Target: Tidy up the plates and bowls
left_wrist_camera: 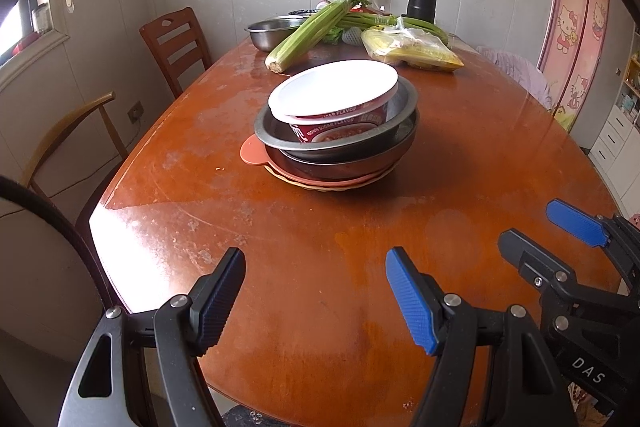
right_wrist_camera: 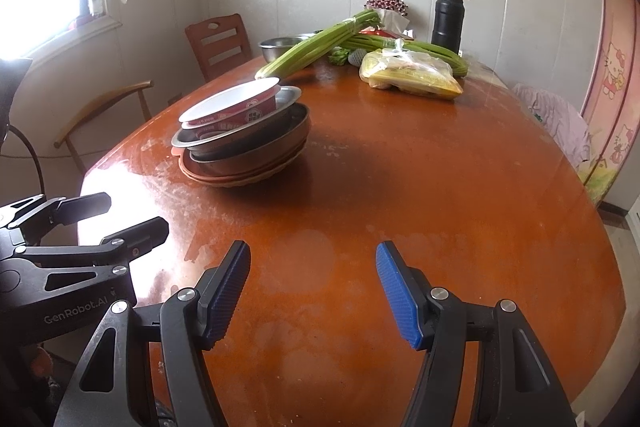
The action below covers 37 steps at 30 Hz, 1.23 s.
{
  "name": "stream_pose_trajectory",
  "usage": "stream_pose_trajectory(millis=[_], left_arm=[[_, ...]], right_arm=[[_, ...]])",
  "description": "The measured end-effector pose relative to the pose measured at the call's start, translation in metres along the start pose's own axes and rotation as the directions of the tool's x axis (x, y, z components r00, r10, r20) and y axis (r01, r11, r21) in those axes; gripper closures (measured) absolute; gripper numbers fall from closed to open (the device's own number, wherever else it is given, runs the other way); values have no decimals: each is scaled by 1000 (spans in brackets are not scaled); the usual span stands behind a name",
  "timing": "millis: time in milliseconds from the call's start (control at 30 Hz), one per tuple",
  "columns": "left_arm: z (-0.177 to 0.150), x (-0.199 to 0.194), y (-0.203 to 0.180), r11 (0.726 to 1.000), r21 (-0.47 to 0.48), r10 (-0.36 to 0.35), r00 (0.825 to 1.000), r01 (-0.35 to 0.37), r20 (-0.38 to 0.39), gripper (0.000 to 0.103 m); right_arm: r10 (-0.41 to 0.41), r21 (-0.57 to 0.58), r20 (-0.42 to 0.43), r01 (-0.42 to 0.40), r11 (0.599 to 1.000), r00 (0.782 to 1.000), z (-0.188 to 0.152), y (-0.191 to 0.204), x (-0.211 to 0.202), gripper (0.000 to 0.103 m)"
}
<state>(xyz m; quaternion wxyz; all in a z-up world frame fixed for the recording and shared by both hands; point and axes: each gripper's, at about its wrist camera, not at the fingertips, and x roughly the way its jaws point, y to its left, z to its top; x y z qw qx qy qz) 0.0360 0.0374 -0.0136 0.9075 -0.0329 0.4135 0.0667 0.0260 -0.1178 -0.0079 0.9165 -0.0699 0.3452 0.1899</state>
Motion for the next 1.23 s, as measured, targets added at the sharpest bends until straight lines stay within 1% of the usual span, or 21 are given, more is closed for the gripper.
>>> stream_pose_trajectory(millis=[367, 533, 1033, 1100, 1133, 1233], left_arm=[[0, 1, -1, 1000, 3, 0, 1000, 0, 1, 31], [-1, 0, -3, 1000, 6, 1, 1000, -1, 3, 31], [-1, 5, -3, 1000, 12, 16, 1000, -16, -3, 31], [1, 8, -2, 1000, 9, 28, 1000, -28, -2, 30], [3, 11, 0, 999, 8, 34, 999, -34, 0, 28], [17, 15, 13, 999, -12, 51, 999, -51, 2, 28]], right_arm=[[-9, 8, 1, 9, 1000, 1000, -1, -2, -1, 36], [1, 19, -4, 0, 1000, 1000, 0, -4, 0, 36], [-7, 26, 4, 7, 1000, 1000, -2, -5, -2, 36], [-4, 28, 3, 4, 1000, 1000, -2, -6, -2, 36], [3, 32, -2, -2, 999, 1000, -2, -7, -1, 36], [23, 64, -28, -21, 998, 999, -1, -16, 5, 36]])
